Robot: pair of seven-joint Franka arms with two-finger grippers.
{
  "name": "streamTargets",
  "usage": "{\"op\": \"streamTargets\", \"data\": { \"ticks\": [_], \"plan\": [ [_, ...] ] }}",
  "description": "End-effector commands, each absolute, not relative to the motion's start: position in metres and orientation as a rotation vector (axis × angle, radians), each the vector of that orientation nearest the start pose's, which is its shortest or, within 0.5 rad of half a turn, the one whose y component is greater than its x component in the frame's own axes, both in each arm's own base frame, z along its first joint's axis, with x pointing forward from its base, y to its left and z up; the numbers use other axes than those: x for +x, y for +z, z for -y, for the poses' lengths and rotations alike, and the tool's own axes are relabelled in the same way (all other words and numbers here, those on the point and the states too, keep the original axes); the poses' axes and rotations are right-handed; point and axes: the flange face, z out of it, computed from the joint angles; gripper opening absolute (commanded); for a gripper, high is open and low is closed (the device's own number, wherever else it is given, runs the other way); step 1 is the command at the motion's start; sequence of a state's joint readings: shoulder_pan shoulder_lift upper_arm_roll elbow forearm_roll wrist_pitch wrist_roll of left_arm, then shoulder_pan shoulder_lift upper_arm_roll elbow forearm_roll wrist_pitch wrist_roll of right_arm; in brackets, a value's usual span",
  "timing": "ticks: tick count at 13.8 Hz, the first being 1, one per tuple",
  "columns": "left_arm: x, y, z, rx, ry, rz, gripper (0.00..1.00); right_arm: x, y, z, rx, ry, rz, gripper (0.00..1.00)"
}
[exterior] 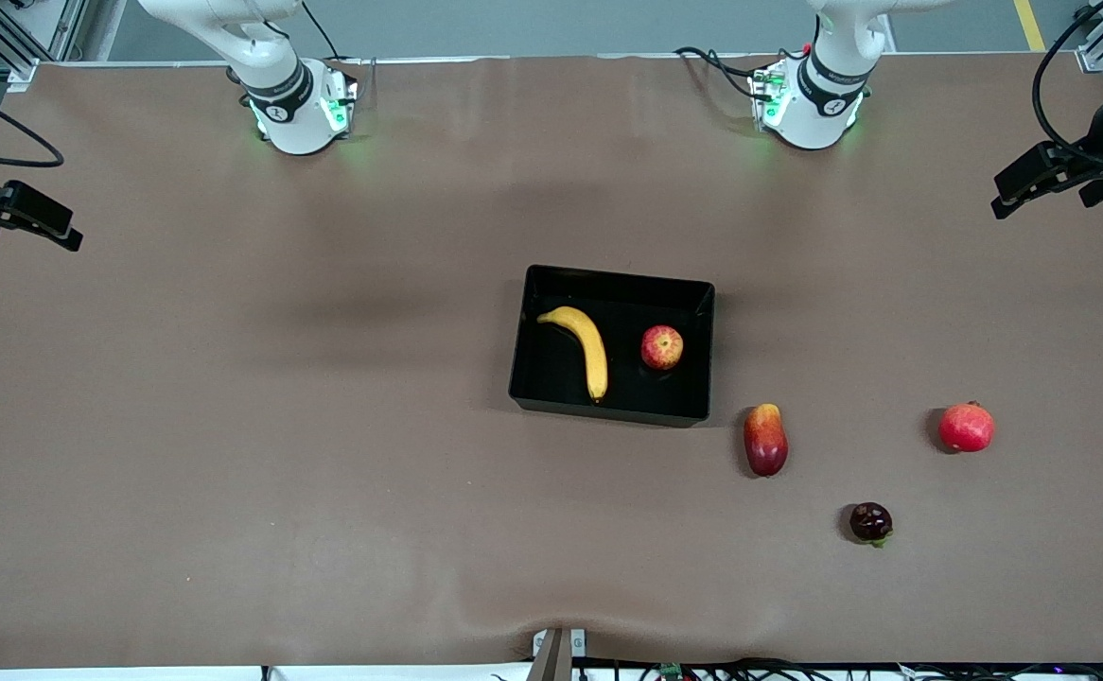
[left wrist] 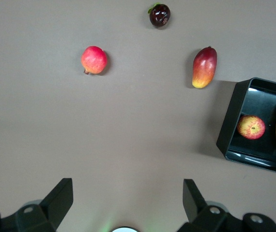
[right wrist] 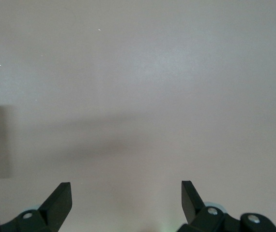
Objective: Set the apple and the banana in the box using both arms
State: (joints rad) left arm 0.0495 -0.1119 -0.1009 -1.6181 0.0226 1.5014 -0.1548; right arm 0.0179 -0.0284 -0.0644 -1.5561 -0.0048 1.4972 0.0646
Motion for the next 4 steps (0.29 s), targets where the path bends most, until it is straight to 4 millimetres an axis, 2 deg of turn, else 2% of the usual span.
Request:
{"op": "streamTargets", "data": {
  "ticks": [1,4],
  "plan": [
    [0.5089,0.6625,0.0326,-3.114,0.014,0.127,1.0,0.5362,0.6428,0.0242,-3.131,0.051,-0.178,1.0],
    [0.5077,0.6605,0.0349,-3.112,0.037,0.125,1.0,0.5367,0.642,0.0241,-3.131,0.053,-0.178,1.0]
  ]
}}
